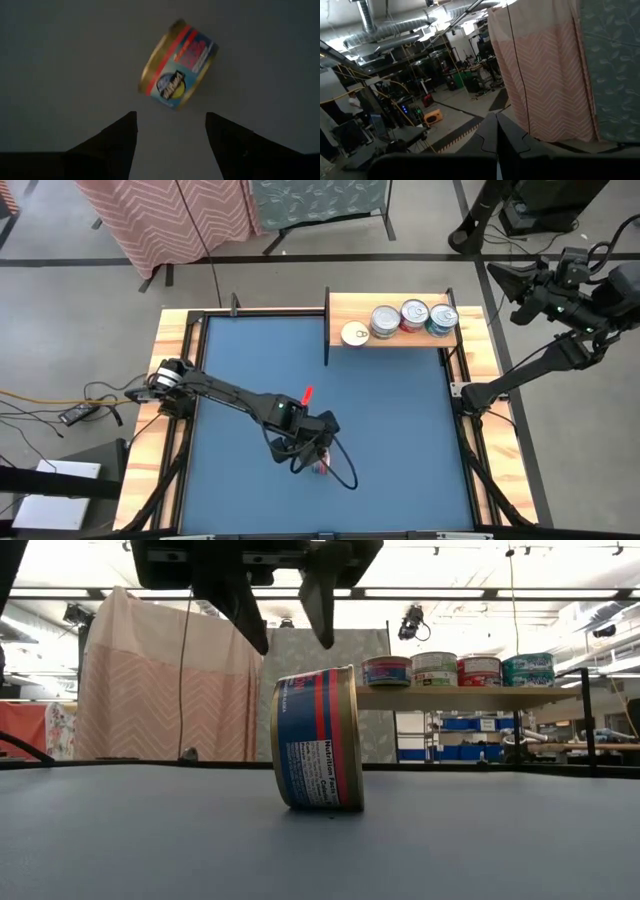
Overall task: Stack canned seafood by type on shelf
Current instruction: Stack the blue-pink tuna can on top of the blue-pink tuna can on the shelf
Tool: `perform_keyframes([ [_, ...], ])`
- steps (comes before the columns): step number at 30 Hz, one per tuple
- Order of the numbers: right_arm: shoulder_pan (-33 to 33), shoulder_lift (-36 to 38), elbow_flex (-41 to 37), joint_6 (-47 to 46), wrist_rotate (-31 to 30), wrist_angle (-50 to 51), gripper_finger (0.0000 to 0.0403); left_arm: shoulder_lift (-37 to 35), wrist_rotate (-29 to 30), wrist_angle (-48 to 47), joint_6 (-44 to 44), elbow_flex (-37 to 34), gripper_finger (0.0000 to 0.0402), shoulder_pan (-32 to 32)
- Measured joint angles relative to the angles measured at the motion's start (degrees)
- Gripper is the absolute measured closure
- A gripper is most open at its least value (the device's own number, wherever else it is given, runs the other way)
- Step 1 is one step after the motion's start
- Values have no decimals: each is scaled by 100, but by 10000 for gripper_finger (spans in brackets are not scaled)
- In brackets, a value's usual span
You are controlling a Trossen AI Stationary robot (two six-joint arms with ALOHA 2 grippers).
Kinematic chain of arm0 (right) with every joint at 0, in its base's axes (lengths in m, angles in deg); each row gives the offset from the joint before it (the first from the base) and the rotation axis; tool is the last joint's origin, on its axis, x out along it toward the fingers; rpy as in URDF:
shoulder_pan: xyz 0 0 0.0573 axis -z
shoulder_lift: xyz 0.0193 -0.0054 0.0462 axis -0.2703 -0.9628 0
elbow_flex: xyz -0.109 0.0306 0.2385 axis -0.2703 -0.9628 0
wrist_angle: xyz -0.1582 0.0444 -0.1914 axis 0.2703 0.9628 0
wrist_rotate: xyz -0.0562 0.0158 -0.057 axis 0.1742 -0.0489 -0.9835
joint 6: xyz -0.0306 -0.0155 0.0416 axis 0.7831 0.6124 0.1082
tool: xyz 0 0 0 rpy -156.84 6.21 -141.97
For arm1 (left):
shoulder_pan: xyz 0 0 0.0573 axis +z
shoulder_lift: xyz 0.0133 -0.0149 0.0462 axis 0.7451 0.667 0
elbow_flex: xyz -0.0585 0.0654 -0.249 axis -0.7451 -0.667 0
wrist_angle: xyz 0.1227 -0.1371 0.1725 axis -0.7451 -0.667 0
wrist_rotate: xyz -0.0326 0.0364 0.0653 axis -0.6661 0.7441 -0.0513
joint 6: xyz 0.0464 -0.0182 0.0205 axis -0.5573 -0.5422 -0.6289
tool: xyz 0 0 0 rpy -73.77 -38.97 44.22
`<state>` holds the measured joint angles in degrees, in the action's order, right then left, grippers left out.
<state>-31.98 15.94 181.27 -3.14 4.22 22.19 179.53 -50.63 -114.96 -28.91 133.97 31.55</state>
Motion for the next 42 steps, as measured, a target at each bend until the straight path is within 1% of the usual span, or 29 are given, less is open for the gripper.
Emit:
perform_keyframes([
  [6, 0, -2, -1, 9, 2, 0, 397, 27, 33, 108, -149, 1, 122, -35],
  [10, 0, -2, -1, 7, 4, -2, 397, 115, 178, 49, -492, -8, 110, -107],
  [17, 0, -4, -1, 9, 4, -4, 397, 224, 171, 121, -640, -12, 108, -240],
  [19, 0, -4, -1, 9, 4, -4, 397, 254, 171, 264, -666, -9, 108, -276],
  [21, 0, -4, -1, 9, 5, -4, 397, 265, 164, 240, -775, -11, 108, -316],
  [23, -1, -4, -1, 9, 4, -4, 397, 313, 173, 410, -928, -11, 108, -344],
  [32, 0, -4, -1, -50, 96, -4, 396, 379, 480, 939, -1444, -6, 108, -379],
  [35, 0, -7, -1, -52, 105, -7, 396, 393, 455, 957, -1469, -6, 108, -377],
  [42, 0, -7, -1, -43, 102, -7, 396, 393, 169, 846, -1395, -6, 108, -377],
])
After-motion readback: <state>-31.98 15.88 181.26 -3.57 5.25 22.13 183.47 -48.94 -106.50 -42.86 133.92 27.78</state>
